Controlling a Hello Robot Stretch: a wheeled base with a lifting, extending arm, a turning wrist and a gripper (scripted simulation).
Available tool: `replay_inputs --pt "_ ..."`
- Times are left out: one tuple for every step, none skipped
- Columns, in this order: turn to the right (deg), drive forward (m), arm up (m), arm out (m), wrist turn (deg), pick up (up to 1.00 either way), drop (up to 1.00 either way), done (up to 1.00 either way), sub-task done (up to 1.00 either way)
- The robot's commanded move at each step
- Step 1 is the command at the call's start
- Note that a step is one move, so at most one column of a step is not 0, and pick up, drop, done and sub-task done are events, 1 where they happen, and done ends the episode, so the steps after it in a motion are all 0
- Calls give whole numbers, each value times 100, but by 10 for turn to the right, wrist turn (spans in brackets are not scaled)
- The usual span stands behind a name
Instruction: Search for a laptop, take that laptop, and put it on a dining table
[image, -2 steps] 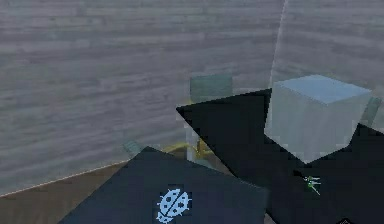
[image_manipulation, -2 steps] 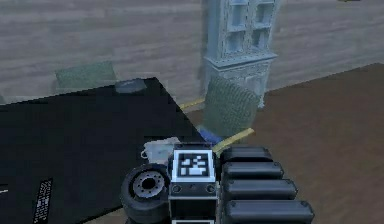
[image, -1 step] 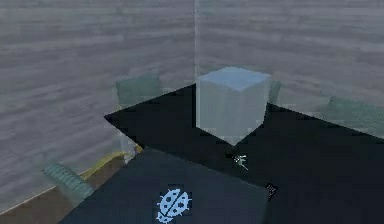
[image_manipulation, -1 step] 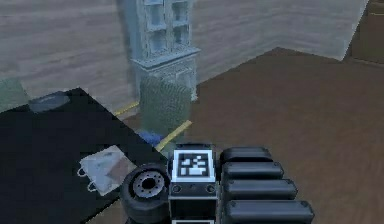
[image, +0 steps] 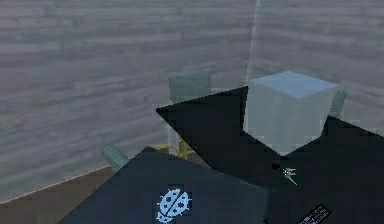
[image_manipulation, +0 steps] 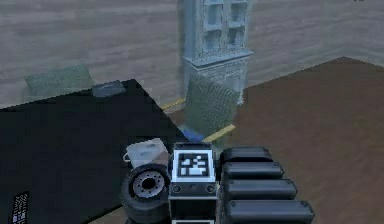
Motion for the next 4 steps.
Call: replay_inputs --pt "30 0 0 0 0 0 0 0 0" --pt "450 0 0 0 0 0 0 0 0" --pt "240 0 0 0 0 0 0 0 0" --pt "0 20 0 0 0 0 0 0 0"
